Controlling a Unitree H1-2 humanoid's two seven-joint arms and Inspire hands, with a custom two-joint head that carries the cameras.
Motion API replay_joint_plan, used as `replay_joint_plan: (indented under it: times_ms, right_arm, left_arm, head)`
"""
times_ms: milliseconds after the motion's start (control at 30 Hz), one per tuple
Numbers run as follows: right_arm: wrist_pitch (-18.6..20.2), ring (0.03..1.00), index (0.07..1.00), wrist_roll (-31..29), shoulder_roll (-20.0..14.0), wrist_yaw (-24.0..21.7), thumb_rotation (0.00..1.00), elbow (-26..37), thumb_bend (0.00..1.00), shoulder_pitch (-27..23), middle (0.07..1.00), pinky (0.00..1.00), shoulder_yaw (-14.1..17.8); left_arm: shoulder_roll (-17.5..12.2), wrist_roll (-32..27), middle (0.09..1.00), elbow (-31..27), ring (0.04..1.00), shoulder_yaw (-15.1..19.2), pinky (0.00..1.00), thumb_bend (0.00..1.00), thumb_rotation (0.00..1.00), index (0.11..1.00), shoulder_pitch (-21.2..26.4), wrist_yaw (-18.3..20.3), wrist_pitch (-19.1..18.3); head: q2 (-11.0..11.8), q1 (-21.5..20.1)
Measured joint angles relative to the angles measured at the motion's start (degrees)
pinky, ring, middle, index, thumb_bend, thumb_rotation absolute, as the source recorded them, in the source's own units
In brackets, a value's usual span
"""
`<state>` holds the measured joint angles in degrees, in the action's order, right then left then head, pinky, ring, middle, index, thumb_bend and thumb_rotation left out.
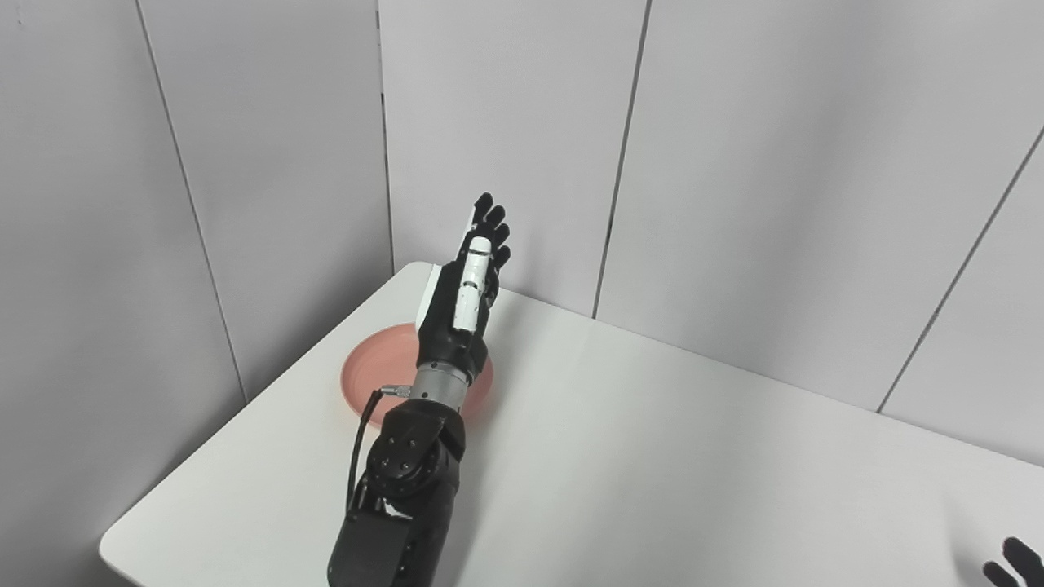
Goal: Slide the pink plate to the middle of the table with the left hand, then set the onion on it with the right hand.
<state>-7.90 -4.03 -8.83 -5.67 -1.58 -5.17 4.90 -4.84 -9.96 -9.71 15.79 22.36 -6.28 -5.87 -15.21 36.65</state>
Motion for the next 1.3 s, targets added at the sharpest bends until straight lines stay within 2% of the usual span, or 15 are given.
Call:
replay_joint_plan:
  times_ms: [267,533,633,667,733,867,1033,1167,1300]
  right_arm:
    - [0.1,0.89,0.872,0.0,0.0,0.0,0.96,0.0,0.4,0.0,0.922,1.0,0.0]
    - [0.1,0.893,0.869,-0.4,0.0,-0.2,0.95,0.0,0.4,0.0,0.923,1.0,0.1]
    - [0.1,0.888,0.868,-0.4,-0.1,-0.2,0.96,-0.2,0.43,0.0,0.923,1.0,0.1]
    - [-0.3,0.923,0.93,-0.4,-0.2,-0.2,0.95,-0.5,0.45,-0.6,0.951,1.0,0.2]
    - [-1.4,0.94,0.961,-0.4,-0.8,-0.6,0.94,-4.1,0.45,-3.7,0.963,1.0,0.3]
    - [-3.3,0.945,0.97,-0.4,-2.8,-1.3,0.93,-17.5,0.43,-12.6,0.96,1.0,1.1]
    - [-9.9,0.939,0.964,-0.7,-4.8,-2.7,0.92,-31.7,0.43,-21.1,0.948,1.0,2.6]
    - [-15.0,0.934,0.961,-1.1,-4.8,-3.6,0.92,-35.3,0.42,-22.8,0.939,1.0,3.3]
    - [-16.3,0.938,0.964,-1.1,-5.1,-4.3,0.92,-36.6,0.41,-23.0,0.94,1.0,3.9]
  left_arm:
    - [-1.4,-1.3,1.0,-1.6,1.0,4.1,1.0,0.41,1.0,1.0,0.4,-1.7,-1.3]
    - [-2.7,-2.5,1.0,-1.0,1.0,6.2,1.0,0.42,1.0,1.0,0.8,-2.4,-1.6]
    - [-3.0,-2.5,1.0,-0.5,1.0,6.9,1.0,0.42,1.0,1.0,0.8,-2.6,-1.6]
    - [-3.0,-2.5,1.0,-0.5,1.0,7.1,1.0,0.43,1.0,1.0,0.7,-2.6,-1.6]
    - [-2.9,-2.5,1.0,-0.2,1.0,7.6,1.0,0.43,1.0,1.0,0.1,-2.7,-1.7]
    - [-2.2,-2.5,1.0,2.0,1.0,7.6,1.0,0.44,1.0,1.0,-1.0,-2.7,-2.0]
    - [-2.5,-2.5,1.0,3.1,1.0,9.1,1.0,0.42,1.0,1.0,-1.8,-2.8,-2.0]
    - [-3.8,-2.5,1.0,3.4,1.0,11.5,1.0,0.42,1.0,1.0,-1.7,-2.9,-1.5]
    - [-4.6,-3.7,1.0,4.8,1.0,12.7,1.0,0.42,1.0,1.0,-1.7,-2.9,-1.0]
  head:
    - [0.2,0.4]
    - [0.6,1.4]
    - [0.9,2.4]
    - [0.9,2.5]
    - [0.8,2.5]
    - [0.8,2.7]
    - [0.9,2.7]
    - [1.1,3.1]
    - [1.4,3.4]
